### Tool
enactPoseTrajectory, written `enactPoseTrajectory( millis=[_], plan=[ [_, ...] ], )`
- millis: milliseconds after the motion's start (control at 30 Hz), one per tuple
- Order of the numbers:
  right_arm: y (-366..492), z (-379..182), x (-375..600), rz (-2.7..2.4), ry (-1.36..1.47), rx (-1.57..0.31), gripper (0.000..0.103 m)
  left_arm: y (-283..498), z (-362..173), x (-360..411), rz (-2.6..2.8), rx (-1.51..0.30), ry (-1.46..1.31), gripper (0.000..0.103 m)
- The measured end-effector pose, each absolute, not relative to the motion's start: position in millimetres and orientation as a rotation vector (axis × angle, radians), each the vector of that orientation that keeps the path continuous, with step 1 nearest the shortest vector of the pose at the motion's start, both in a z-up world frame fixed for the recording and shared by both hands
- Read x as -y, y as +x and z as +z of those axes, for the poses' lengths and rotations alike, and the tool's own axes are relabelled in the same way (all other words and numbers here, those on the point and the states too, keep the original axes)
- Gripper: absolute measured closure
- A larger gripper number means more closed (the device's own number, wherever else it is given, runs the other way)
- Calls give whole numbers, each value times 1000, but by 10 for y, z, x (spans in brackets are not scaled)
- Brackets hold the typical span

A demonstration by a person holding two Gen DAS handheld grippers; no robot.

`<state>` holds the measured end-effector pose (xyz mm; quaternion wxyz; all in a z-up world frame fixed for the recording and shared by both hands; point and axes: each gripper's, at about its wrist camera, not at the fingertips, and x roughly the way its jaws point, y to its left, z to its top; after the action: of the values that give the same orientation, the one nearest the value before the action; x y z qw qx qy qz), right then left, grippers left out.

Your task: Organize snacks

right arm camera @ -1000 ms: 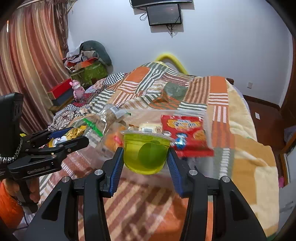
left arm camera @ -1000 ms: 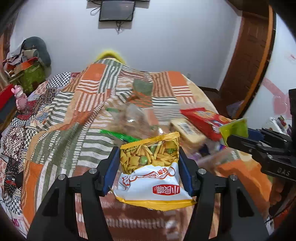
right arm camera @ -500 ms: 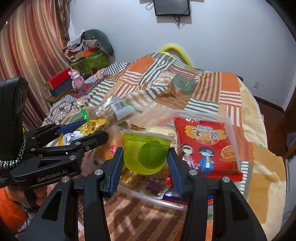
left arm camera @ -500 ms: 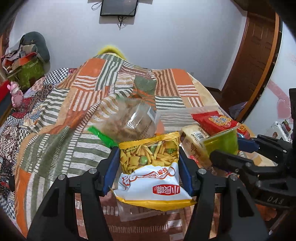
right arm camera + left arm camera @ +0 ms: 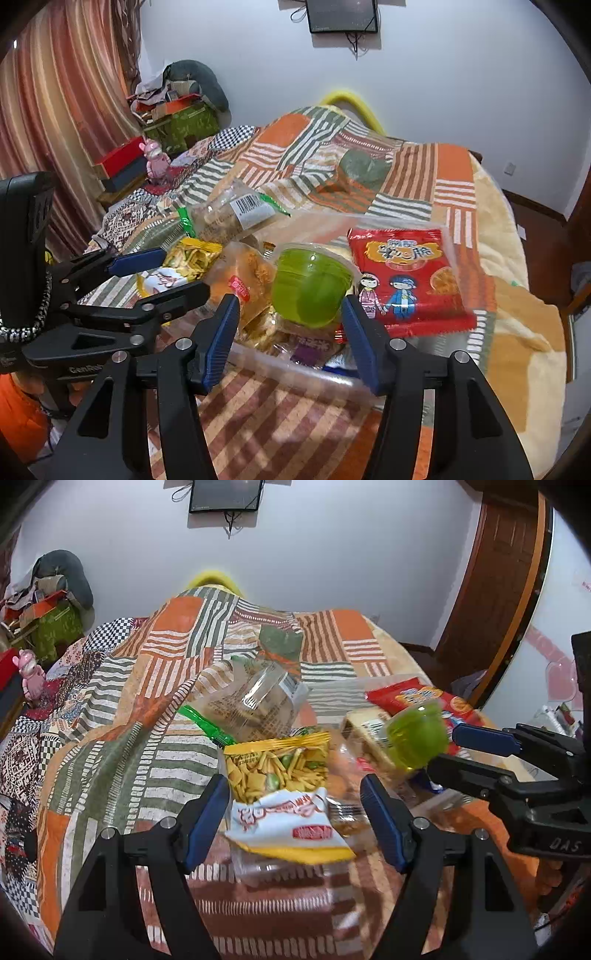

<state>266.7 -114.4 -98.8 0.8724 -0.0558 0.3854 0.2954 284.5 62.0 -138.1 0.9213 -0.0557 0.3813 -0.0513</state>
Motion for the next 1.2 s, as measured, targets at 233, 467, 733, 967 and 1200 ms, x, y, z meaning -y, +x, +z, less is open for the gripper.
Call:
enactPoseTrajectory(
  millis=[233,467,733,967,1200],
  plan=[
    [2426,-610,1352,586,-90,-707,49,2476,-902,-599,-99,-666,-112,30],
    [1981,-72,1545,562,-50,-560,49,1955,-259,-484,-91,-494,-97,30],
    [1433,260,1707,559,-2,-438,41,1308,210,-298,-87,-355,-76,22],
    [1133,318,1757,530,0,-378,22,950,334,-209,-74,-295,-71,13],
    [989,330,1768,486,-3,-335,5,756,364,-154,-62,-266,-64,1]
  ],
)
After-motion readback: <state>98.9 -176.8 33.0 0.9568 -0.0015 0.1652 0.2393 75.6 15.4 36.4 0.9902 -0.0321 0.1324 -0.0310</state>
